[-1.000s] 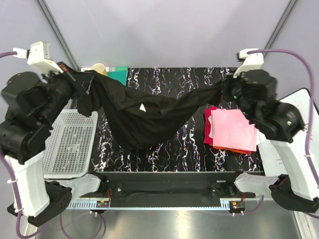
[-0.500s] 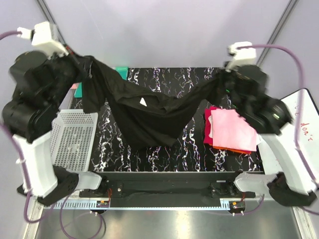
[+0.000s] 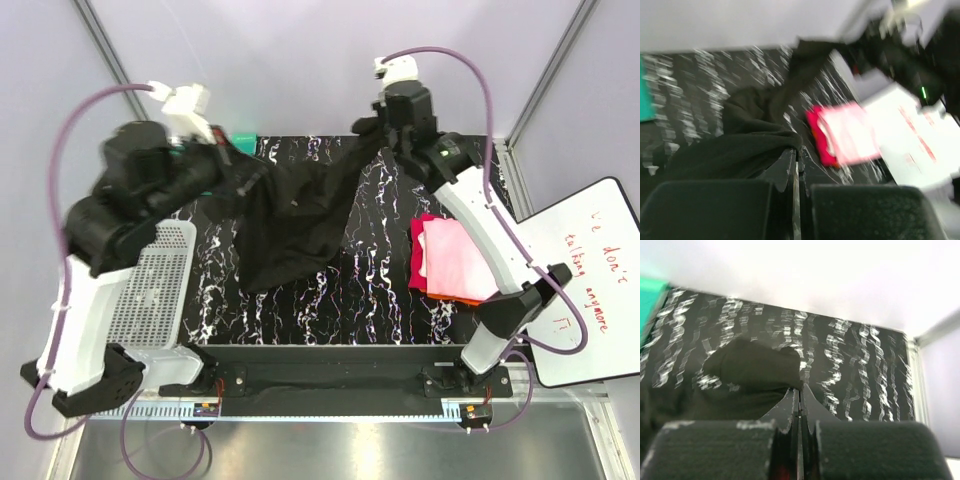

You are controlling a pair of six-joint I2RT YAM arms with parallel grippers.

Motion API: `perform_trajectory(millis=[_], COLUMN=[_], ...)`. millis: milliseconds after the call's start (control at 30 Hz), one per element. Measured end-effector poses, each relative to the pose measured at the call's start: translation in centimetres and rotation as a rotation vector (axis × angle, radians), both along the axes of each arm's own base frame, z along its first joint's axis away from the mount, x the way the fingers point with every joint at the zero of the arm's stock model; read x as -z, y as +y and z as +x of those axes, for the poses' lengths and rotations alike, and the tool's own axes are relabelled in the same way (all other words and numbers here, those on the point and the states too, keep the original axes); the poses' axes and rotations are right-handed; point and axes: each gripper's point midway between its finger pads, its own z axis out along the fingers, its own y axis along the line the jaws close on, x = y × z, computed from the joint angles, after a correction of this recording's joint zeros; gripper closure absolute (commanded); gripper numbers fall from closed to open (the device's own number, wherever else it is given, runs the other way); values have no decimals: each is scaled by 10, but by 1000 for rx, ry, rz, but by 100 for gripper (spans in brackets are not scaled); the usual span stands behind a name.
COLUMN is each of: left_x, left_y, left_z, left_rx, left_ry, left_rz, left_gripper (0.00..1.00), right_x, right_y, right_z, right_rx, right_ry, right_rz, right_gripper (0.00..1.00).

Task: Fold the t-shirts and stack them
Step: Flatten the tshirt out

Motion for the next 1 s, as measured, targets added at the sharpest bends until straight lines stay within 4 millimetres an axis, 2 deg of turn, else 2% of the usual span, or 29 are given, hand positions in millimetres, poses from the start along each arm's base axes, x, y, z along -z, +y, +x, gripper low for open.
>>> perform_trajectory(millis=[100,167,267,333,433,500,533,600,633,667,767,867,933,1000], left_x=[35,62,124,171,227,263,280,306,317,324,327,318,312,304], left_y=[-47,-70,-107,-133,-167,-188,-197,-211,-219,-224,-237,-240,-234,-217], left_z=[-2,3,16,20,20,16,14,6,0,-3,-15,-19,-13,2], left_rx=[144,196,262,315,397,456,481,526,552,578,643,664,637,571], left_ry=[95,165,317,434,576,664,705,763,791,796,805,763,729,690], left_rz=[12,35,102,156,215,247,266,305,321,338,363,379,395,401], left_gripper=[100,100,100,100,100,89,80,41,28,1,1,1,1,1], right_x=[6,26,57,85,124,149,161,184,196,207,233,244,242,238], right_y=[-41,-78,-130,-151,-172,-182,-186,-190,-191,-191,-186,-177,-170,-162], right_z=[12,16,22,24,26,31,33,39,42,44,48,48,49,48], right_rx=[87,163,271,306,334,346,348,348,347,345,322,280,251,215], right_ry=[6,45,109,174,267,325,354,409,435,461,526,561,564,565], right_rz=[43,72,91,106,123,137,144,157,163,167,182,207,230,257], right_gripper=[99,99,97,96,94,92,92,90,90,90,90,90,90,93])
